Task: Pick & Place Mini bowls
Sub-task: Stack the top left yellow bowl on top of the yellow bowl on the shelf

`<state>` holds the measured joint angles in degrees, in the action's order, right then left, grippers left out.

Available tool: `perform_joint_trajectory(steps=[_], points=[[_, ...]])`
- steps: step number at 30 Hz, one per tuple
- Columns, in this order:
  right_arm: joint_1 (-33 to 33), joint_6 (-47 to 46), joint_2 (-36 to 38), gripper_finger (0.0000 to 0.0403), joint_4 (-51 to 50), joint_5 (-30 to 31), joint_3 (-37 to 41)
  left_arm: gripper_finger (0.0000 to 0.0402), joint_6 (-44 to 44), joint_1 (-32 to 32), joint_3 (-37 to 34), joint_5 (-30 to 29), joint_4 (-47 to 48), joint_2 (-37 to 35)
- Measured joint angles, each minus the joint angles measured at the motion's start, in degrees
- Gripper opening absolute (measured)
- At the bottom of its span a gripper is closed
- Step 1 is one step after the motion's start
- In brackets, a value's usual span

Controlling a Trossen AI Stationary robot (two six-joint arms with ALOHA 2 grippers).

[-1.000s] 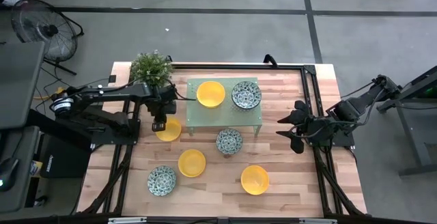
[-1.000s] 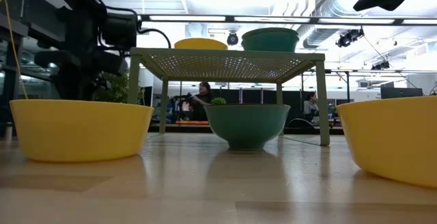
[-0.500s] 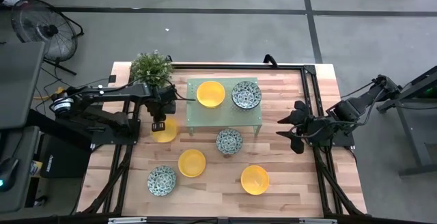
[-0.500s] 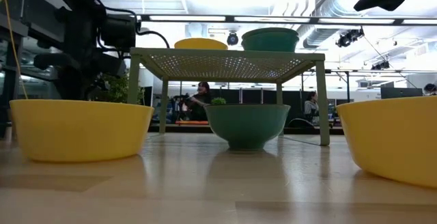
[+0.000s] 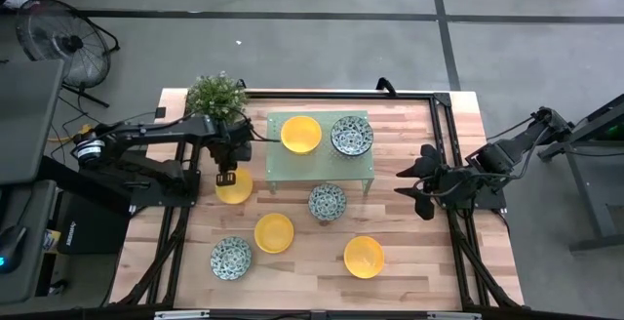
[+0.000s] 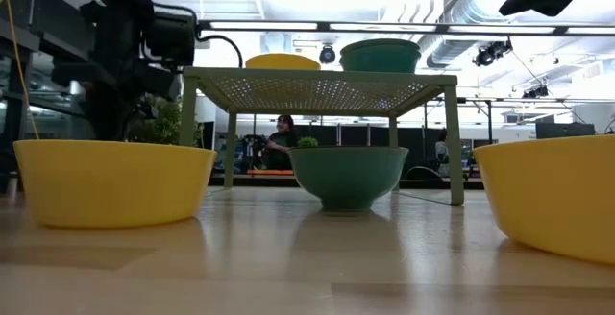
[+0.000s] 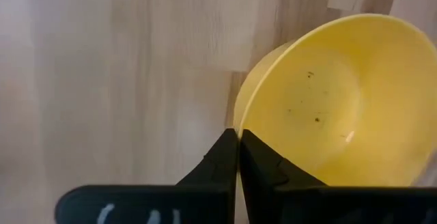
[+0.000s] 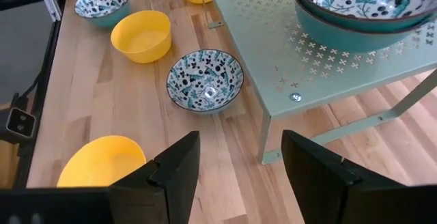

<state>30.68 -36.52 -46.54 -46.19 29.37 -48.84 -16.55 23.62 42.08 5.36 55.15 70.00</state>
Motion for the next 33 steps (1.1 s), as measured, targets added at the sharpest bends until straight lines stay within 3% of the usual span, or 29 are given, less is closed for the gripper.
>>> perform_joint_trajectory(steps=[17, 33], points=[[0.0, -0.45, 0.0, 0.0195, -0.64, -1.86, 0.0, 0.0, -2.7, 0.0, 22.15, -3.14, 22.87, 0.0], [0.0, 2.03, 0.01, 0.0195, -0.74, -0.95, 0.0, 0.0, -2.68, -0.02, 44.09, -2.9, 26.06, 1.36]])
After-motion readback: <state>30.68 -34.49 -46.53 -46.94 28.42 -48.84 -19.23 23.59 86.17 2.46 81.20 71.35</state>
